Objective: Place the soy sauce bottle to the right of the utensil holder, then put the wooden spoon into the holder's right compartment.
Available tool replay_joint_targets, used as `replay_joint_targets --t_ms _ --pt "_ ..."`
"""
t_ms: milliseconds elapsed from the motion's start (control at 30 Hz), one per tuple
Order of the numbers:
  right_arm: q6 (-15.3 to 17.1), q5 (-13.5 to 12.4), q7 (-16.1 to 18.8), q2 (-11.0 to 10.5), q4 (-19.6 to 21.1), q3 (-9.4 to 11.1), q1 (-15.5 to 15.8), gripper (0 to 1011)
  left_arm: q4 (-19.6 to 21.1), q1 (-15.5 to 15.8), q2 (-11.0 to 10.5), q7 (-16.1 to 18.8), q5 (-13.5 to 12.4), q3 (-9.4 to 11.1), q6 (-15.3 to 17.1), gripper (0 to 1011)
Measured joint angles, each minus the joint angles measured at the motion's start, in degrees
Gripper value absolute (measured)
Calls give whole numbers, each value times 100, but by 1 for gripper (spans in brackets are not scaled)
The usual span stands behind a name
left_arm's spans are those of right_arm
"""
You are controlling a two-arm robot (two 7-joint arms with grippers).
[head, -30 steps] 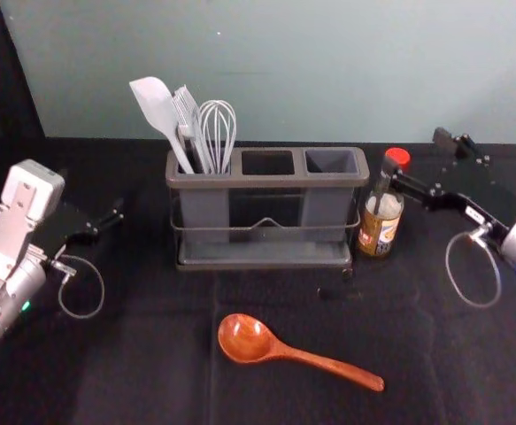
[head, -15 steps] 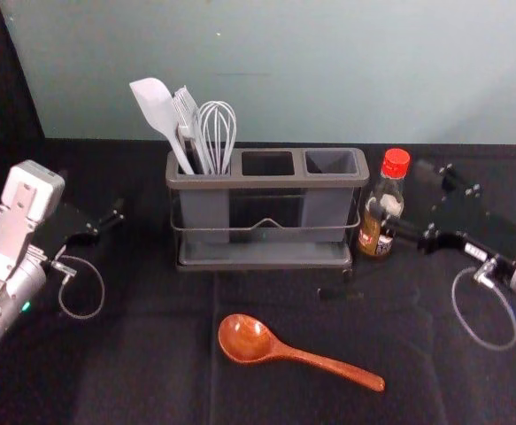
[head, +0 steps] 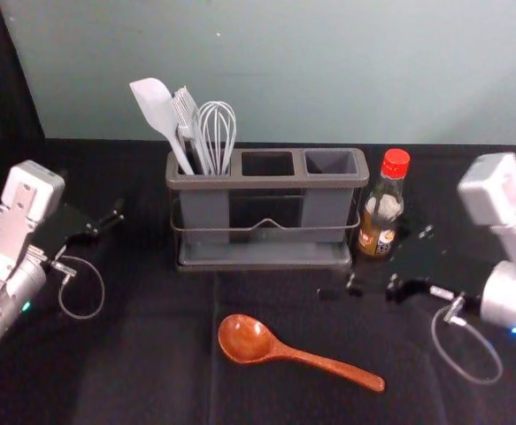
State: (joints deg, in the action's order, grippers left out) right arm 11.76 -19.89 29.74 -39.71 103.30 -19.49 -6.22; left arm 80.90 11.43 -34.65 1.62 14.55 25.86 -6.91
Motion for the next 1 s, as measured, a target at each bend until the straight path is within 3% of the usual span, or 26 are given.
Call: replay_joint_targets --t_ms 167,300,400,733,1000 --pt "620 239 203 -17 -65 -533 -414 1004 0 0 0 0 0 0 0 1005" --pt "926 329 297 22 -137 -778 -644 1004 0 0 0 0 0 0 0 1005" --pt "1350 412 414 96 -209 -1063 -926 1004 0 0 0 0 0 0 0 1005" --pt "2328 487 445 396 -238 -1518 -1406 1004 0 0 0 0 0 0 0 1005" --pt "2729 668 323 670 -299 -1854 -1613 1004 0 0 0 0 0 0 0 1005"
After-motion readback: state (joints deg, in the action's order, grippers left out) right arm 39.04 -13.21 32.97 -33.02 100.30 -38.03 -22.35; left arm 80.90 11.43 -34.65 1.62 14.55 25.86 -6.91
